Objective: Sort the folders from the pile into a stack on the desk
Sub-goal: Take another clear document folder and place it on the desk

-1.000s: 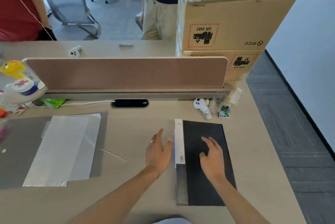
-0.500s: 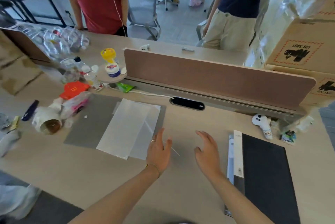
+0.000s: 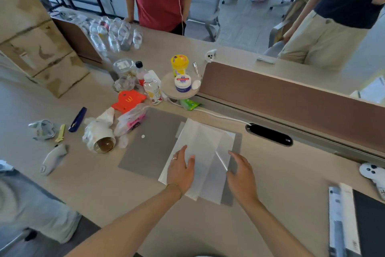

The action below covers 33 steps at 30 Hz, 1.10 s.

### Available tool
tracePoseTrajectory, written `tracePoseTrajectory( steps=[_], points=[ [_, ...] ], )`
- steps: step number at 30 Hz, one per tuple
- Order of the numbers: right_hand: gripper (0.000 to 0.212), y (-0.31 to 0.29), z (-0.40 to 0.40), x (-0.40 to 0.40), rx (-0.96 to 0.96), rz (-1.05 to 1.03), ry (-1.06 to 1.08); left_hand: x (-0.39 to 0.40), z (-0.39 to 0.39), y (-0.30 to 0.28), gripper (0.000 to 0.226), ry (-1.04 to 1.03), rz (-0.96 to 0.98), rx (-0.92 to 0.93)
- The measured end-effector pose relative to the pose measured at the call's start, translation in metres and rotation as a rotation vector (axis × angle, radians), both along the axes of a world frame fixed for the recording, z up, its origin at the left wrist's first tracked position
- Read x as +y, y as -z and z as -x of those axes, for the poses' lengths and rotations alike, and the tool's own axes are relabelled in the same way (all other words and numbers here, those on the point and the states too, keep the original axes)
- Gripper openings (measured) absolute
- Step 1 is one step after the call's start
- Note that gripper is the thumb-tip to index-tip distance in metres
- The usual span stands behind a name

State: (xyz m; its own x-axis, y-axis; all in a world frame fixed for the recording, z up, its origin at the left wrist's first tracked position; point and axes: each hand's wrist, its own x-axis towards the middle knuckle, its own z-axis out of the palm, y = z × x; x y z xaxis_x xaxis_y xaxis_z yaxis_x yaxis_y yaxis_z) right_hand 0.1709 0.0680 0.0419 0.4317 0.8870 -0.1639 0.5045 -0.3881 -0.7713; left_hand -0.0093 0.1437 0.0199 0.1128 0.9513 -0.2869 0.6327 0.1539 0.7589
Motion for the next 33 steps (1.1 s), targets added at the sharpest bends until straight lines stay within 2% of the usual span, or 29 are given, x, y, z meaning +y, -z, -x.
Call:
tracePoseTrajectory(
  steps=[6,9,13,19,24,28,33],
  points=[
    [0.063,0.01,0.055,0.056,0.038,0.069,-0.074,0.052,0.055,0.021,0.047,-0.083,0.07,0.042],
    [0.061,0.02,0.088,0.086,0.03,0.11,-0.137,0.075,0.084,0.032,0.04,-0.12,0.095,0.119],
    [0.061,0.036,0.129,0.13,-0.025,0.197,-0.311,0.092,0.117,0.04,0.052,-0.001,0.09,0.255],
    [0.06,0.058,0.166,0.177,-0.27,0.32,-0.615,0.123,0.149,0.059,0.063,-0.03,0.1,0.38],
    [0.032,0.076,0.155,0.18,-0.633,0.336,-0.9,0.138,0.175,0.081,0.093,0.039,0.177,0.539],
    [0.028,0.077,0.125,0.173,-0.793,0.391,-0.943,0.137,0.175,0.092,0.095,0.041,0.136,0.576],
    [0.044,0.071,0.102,0.158,-0.821,0.449,-0.888,0.14,0.171,0.09,0.097,-0.011,0.127,0.577]
  ],
)
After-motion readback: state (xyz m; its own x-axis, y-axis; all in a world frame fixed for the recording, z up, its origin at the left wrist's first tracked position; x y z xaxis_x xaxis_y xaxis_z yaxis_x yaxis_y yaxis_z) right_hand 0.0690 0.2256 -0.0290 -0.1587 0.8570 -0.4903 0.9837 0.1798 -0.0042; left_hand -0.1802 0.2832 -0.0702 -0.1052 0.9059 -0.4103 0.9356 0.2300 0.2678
